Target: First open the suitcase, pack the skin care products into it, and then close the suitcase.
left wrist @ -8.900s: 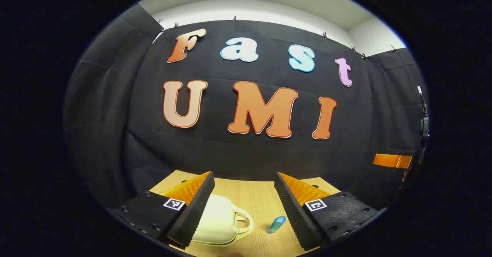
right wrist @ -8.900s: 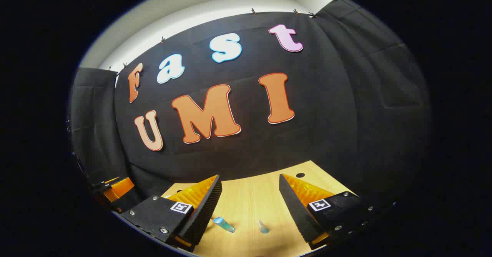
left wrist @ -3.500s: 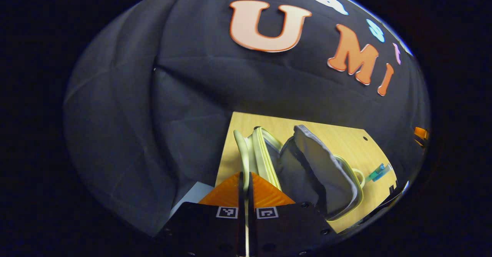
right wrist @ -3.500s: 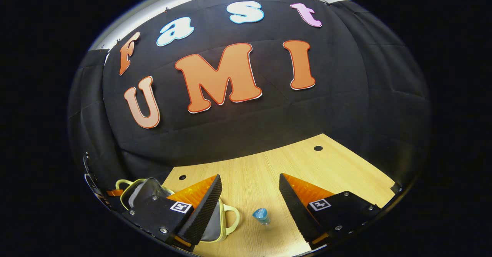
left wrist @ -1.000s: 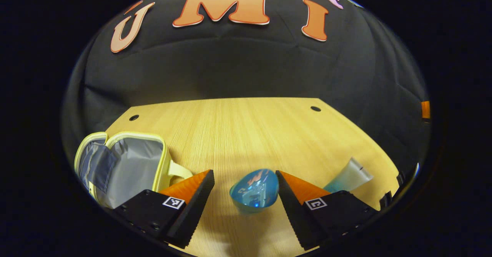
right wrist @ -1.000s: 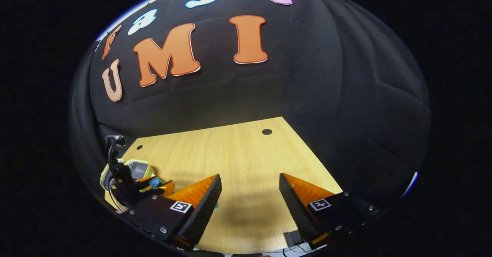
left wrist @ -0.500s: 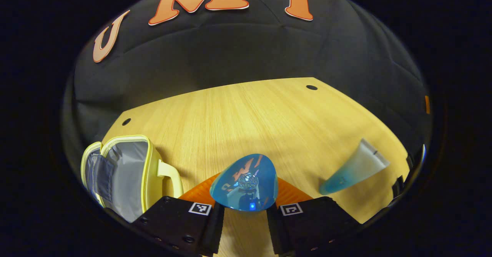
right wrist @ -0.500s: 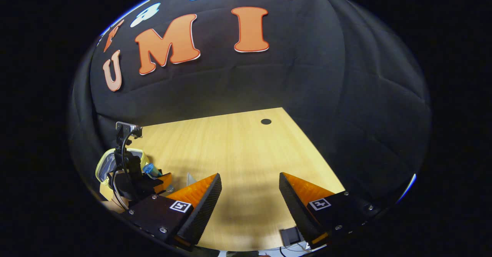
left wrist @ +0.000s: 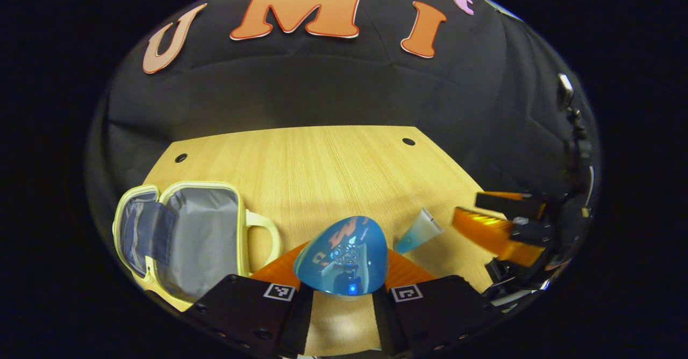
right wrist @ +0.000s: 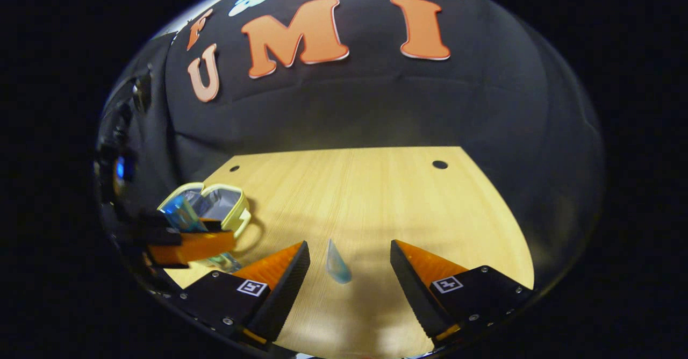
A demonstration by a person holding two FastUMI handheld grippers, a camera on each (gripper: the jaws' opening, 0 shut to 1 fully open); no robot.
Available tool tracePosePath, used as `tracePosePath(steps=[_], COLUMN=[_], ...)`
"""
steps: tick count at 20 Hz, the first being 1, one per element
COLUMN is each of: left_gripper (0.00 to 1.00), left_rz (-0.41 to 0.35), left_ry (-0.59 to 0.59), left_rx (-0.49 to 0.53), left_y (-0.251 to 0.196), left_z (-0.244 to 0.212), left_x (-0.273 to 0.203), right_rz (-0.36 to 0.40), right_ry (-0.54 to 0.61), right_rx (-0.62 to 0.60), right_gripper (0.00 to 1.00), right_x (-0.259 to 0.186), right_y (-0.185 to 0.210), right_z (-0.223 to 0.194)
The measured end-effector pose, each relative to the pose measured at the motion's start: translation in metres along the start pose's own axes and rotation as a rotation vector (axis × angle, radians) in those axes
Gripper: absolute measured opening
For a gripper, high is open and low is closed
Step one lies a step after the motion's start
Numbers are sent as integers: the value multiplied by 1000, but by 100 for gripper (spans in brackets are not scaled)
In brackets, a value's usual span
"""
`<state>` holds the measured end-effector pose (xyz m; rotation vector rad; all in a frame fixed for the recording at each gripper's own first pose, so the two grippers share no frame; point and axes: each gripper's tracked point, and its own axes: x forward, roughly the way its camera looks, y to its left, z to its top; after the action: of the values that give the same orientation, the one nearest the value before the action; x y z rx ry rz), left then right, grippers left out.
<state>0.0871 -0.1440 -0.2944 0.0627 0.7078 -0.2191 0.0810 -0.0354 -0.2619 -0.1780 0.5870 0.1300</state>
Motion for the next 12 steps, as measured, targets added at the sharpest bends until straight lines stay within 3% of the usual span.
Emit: tracePosePath(steps=[3, 6, 10, 12], left_gripper=[50, 50, 50, 50], left_rz=[39, 76, 112, 117], left_ry=[-2, -2, 21, 32], left_rx=[-36, -61, -103, -133], left_y=[18, 36, 60, 70], left_z=[0, -5, -17, -22], left_x=[-32, -51, -68, -70], right_rz=[43, 38, 59, 47], right_ry=[79, 126, 235, 271], right_rx=[-43, -94, -76, -98], right_gripper=[96, 96, 95, 82], right_x=[21, 41, 66, 74], right_y=[9, 6, 13, 10], right_z=[-26, -45, -70, -80])
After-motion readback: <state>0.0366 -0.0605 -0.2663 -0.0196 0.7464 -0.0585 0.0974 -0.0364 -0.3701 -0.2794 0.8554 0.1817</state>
